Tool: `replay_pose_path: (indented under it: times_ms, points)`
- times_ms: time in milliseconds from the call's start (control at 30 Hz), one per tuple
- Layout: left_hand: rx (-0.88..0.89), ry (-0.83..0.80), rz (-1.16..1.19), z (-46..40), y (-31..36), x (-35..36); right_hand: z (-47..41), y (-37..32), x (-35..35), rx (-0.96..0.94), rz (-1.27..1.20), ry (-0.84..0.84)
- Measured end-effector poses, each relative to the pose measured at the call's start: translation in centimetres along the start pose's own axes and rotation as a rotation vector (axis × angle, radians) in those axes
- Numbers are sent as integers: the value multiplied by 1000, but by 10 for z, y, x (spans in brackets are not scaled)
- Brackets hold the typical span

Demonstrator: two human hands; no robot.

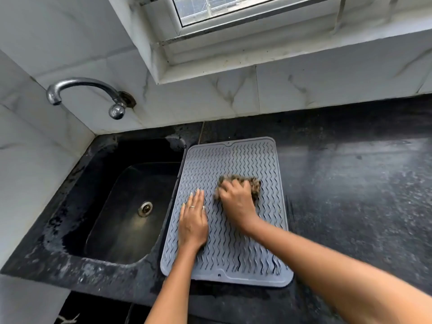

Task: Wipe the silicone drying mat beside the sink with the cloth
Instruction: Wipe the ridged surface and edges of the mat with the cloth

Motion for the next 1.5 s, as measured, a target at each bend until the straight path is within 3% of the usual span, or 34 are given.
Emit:
replay_pose_path:
  times_ms: [133, 267, 367, 467, 533, 667, 733, 833, 933, 1000, 1133, 1300, 1500]
  points:
    - [4, -20, -23, 0, 0, -1, 63, -30, -5, -178, -125, -1]
    - [18, -68, -21, 0, 3, -4, 35, -23, -29, -314, -193, 62]
    - [35, -93, -33, 9, -1, -5, -21, -4, -41, -153, -170, 108]
    - [49, -96, -45, 34, -8, -5, -43, 7, -13, 2, 17, -116]
    - [68, -94, -52, 44, -13, -5, -20, -1, -1, 1, 46, -96]
    - [63, -83, -88, 41, -13, -5, 70, -38, -1, -149, -104, 115]
    - [68, -92, -95, 42, -12, -7, 99, -54, -1, -213, -125, 124]
    - [72, -130, -107, 42, -10, -10, 90, -64, -10, -243, -152, 139]
    - [77, -179, -124, 44, -10, -10, 52, -45, -25, -83, -228, 221]
    - [72, -163, -122, 52, -12, -11, 29, -26, -27, 44, -132, 149]
    - [49, -138, -127, 65, -14, -9, 35, -19, -11, 99, 27, 39]
    - [28, -146, -129, 62, -12, -10, 114, -58, -11, -35, -129, 187]
    - [40, -224, -148, 63, -9, -14, 130, -67, -25, 23, -206, 131]
Point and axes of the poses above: each hand's wrist, its own z-axis away from the middle knuckle, its own x-axis out of the palm, y = z × x, the point moved 5 cm from there along -z, towards the middle knuckle, and after that the axes turned 14 degrees about -z, right-handed, at the moved point
